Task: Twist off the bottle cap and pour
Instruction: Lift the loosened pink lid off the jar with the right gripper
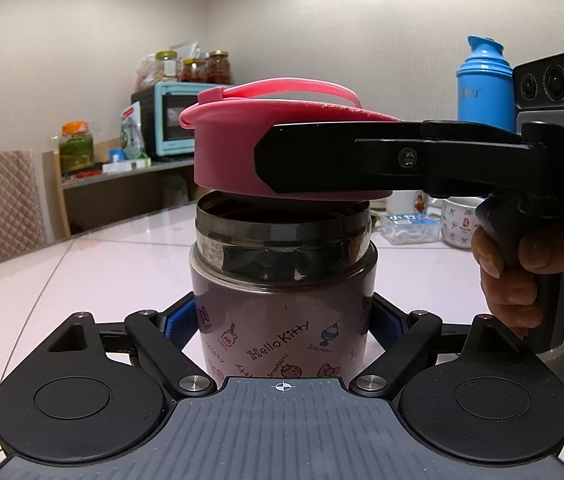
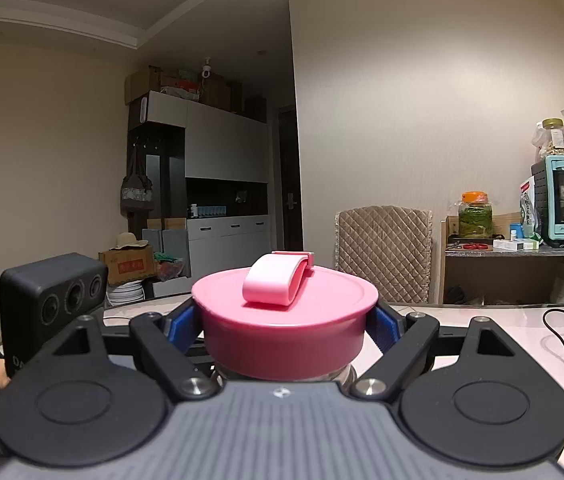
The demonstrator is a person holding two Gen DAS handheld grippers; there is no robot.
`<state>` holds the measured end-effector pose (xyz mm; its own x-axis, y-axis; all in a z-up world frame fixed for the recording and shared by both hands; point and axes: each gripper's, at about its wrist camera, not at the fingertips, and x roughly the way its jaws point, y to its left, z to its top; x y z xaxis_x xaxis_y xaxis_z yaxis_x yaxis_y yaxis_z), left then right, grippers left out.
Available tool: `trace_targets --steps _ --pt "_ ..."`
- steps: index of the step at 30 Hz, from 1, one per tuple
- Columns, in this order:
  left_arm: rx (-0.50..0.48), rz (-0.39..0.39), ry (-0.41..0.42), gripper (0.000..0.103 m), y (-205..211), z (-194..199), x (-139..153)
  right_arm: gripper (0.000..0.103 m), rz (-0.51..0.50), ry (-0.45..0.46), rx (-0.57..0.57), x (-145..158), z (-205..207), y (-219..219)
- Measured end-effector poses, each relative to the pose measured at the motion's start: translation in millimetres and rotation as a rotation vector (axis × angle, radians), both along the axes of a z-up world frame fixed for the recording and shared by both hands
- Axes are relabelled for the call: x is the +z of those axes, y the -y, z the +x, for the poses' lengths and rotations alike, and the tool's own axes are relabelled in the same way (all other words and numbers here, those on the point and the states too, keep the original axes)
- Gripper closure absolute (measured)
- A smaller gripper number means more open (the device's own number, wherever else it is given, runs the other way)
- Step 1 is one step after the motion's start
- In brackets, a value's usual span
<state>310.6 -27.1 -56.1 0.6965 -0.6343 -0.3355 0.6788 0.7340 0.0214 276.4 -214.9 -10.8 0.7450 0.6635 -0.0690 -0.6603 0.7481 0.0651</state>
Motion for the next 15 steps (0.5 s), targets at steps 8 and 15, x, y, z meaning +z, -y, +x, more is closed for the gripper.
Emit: trace_targets --steps 8,15 --pt "0.002 0.003 0.003 0.013 -0.6 0.6 0.2 0.018 0.009 -0.002 -0.009 0.7 -1.0 2.5" --pt "0.015 0.007 0.004 0.013 0.2 -0.4 0.3 0.018 0.021 -0.006 -0.023 1.7 -0.8 7.9"
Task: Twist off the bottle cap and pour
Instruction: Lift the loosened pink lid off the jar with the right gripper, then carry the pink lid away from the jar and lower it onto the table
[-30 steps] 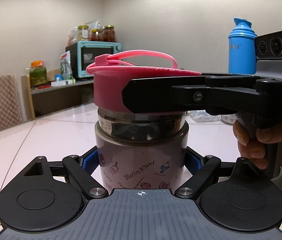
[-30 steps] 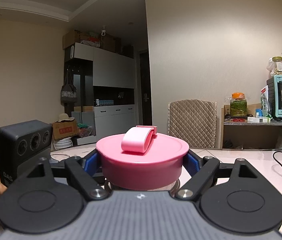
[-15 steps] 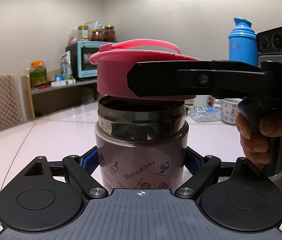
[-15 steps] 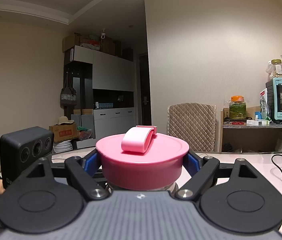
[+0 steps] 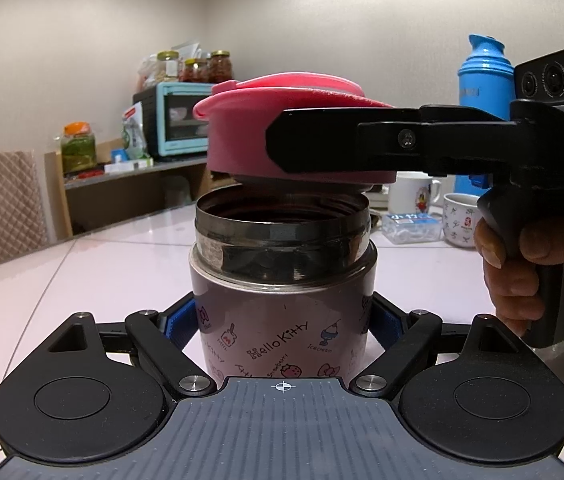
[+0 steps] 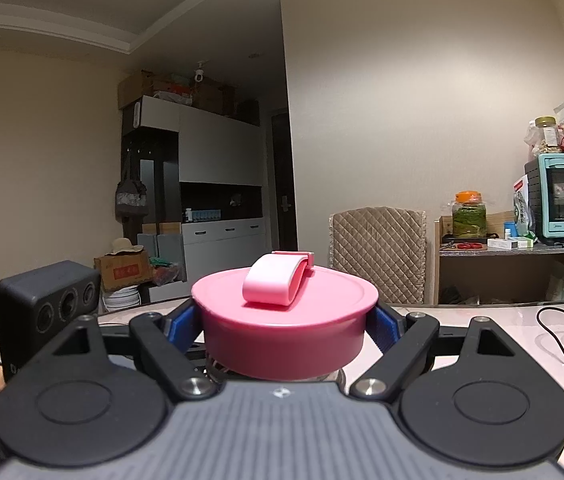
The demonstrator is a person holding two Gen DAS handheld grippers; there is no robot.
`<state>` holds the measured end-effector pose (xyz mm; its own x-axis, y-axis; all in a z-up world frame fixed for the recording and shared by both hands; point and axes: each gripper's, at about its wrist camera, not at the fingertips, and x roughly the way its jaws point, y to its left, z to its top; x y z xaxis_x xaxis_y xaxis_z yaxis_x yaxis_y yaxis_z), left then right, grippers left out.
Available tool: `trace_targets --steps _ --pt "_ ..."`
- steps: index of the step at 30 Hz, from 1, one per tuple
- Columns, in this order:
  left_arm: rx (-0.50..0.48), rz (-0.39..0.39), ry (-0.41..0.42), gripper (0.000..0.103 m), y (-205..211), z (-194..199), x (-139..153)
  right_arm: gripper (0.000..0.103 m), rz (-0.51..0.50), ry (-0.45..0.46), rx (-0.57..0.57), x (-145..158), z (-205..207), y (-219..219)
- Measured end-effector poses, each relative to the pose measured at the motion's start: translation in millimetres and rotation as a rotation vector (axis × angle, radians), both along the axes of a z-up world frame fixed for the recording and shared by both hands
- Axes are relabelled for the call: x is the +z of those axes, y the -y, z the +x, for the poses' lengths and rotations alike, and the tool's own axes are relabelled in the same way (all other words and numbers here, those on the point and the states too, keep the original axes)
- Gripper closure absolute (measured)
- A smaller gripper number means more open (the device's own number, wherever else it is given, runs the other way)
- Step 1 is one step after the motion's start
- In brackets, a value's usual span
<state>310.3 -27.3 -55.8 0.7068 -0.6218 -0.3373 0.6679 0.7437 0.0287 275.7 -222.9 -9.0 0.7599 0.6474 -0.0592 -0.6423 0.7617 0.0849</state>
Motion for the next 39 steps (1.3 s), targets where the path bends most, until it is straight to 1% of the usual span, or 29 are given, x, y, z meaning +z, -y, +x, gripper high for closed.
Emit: trace_targets --steps 6,15,25,29,39 --pt "0.028 0.003 0.004 0.013 2 -2 0 0.018 0.005 0.003 -0.021 3 -2 4" --pt "0.096 -0.003 0.005 0.013 6 -5 2 0.018 0.018 -0.007 -0.055 4 -2 10" --pt "0.209 -0.017 -0.002 0.013 15 -7 6 0.018 0.055 -0.02 -0.109 4 0 19" --pt "0.251 -0.011 0.0 0.013 20 -5 7 0.018 0.067 -0.022 -0.132 4 0 26" --pt "0.332 -0.012 -0.003 0.013 27 -10 7 0.018 0.075 -0.039 -0.188 0 1 37"
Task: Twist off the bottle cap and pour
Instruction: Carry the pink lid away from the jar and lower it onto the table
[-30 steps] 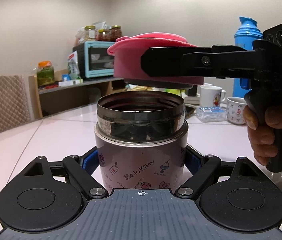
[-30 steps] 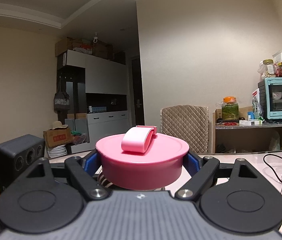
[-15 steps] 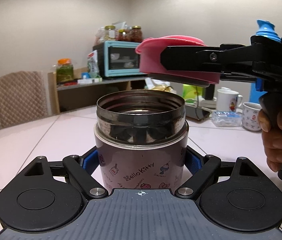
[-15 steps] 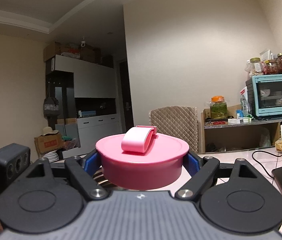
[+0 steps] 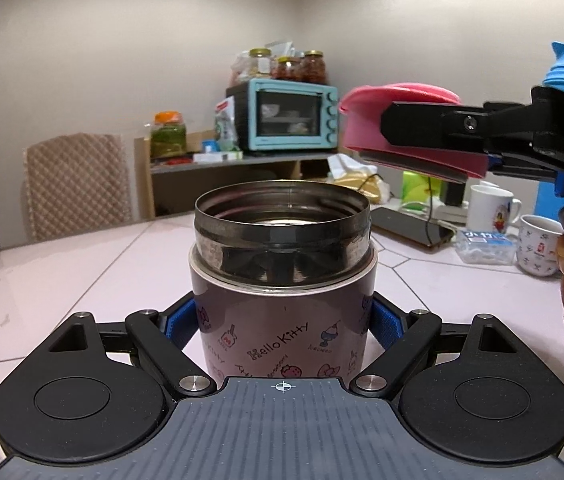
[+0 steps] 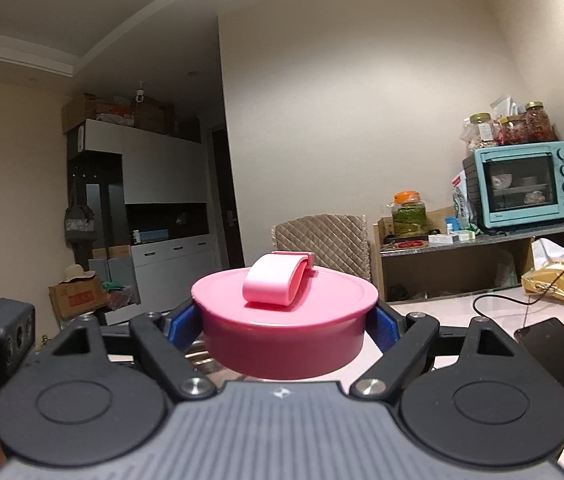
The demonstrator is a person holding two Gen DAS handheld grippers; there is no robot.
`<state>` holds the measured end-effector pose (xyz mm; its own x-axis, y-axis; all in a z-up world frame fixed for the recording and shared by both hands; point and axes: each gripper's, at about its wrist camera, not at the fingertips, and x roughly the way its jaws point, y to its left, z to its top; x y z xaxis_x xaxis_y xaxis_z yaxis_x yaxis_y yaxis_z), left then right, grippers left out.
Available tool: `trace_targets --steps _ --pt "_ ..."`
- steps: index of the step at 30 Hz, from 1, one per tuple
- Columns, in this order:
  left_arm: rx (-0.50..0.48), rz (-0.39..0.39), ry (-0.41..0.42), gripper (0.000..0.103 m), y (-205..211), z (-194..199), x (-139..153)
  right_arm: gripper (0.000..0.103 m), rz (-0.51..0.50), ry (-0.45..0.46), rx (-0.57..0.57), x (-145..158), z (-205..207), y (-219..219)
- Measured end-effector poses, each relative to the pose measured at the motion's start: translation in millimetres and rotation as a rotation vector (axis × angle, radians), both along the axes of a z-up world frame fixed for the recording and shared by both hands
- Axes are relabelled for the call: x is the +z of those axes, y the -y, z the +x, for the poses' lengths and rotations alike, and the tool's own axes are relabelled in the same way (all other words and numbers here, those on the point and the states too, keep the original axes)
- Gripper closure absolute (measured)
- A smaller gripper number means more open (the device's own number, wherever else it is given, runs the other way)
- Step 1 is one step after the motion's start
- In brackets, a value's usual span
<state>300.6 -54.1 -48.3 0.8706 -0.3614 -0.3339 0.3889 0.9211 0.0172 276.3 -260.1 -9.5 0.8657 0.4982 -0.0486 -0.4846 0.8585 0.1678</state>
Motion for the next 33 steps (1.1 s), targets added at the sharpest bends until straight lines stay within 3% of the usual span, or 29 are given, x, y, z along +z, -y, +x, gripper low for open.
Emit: trace_targets --steps 13,33 --pt "0.077 0.003 0.0 0.013 6 -3 0 0.018 -0.018 -0.064 -0.084 -12 7 13" --pt "0.172 0.0 -0.001 0.013 16 -6 3 0.018 -0.112 -0.164 -0.12 -32 9 14"
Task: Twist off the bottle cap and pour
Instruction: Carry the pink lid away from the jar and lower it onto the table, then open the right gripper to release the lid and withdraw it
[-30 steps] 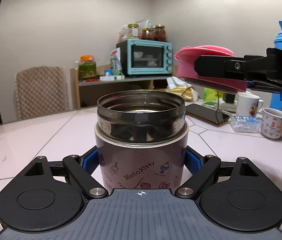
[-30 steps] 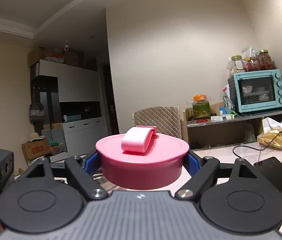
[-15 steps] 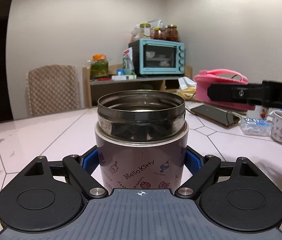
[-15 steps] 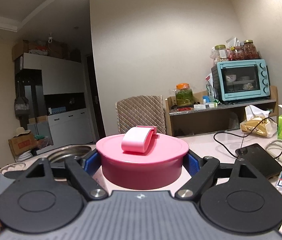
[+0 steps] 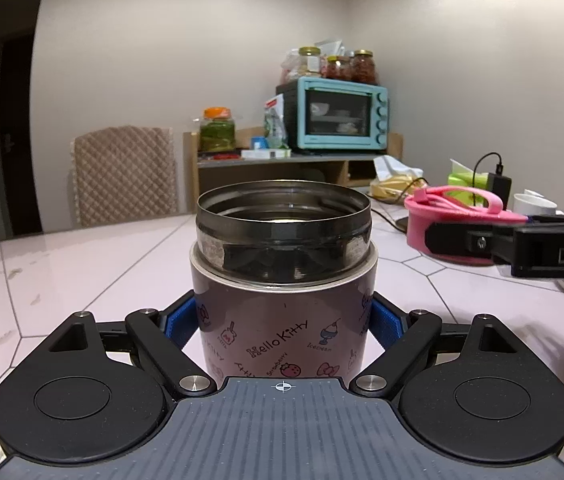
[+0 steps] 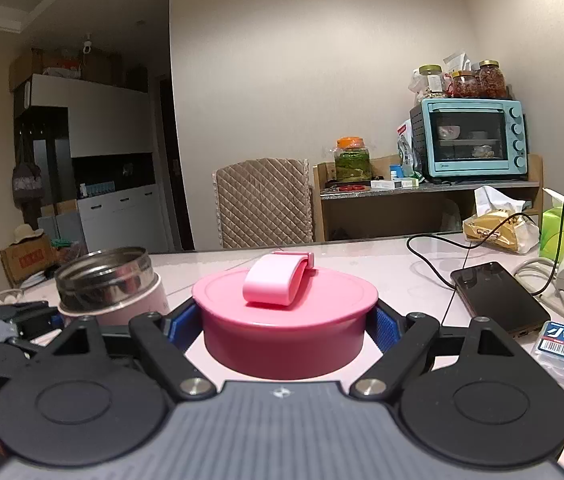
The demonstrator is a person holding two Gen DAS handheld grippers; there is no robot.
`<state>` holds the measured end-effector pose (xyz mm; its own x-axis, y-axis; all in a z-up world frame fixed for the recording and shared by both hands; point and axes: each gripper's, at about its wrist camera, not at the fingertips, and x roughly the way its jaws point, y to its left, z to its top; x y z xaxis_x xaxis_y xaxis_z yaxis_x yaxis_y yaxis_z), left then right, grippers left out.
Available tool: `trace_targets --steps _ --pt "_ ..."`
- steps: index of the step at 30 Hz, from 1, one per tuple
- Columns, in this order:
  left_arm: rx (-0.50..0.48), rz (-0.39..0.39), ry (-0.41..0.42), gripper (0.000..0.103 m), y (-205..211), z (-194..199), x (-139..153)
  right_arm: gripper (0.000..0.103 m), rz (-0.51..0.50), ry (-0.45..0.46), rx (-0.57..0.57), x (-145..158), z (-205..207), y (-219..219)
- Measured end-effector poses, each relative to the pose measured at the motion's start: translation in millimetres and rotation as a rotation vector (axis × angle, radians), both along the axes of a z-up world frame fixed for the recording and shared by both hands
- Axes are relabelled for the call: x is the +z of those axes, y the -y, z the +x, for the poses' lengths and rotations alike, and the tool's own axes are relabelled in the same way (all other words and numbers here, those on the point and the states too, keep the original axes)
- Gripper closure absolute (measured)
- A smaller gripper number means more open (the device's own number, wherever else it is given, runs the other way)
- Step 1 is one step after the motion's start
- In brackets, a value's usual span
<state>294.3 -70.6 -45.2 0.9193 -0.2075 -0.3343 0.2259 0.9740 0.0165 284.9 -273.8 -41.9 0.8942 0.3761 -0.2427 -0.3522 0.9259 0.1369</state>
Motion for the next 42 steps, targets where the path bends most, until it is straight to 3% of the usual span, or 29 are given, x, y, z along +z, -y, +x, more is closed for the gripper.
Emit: trace_targets --steps 29,42 --pt "0.121 -0.004 -0.005 0.013 15 -1 1 0.018 -0.111 -0.091 0.031 -18 12 -1" --pt "0.131 -0.004 -0.005 0.013 12 -5 -5 0.018 -0.131 -0.122 0.028 -21 19 2"
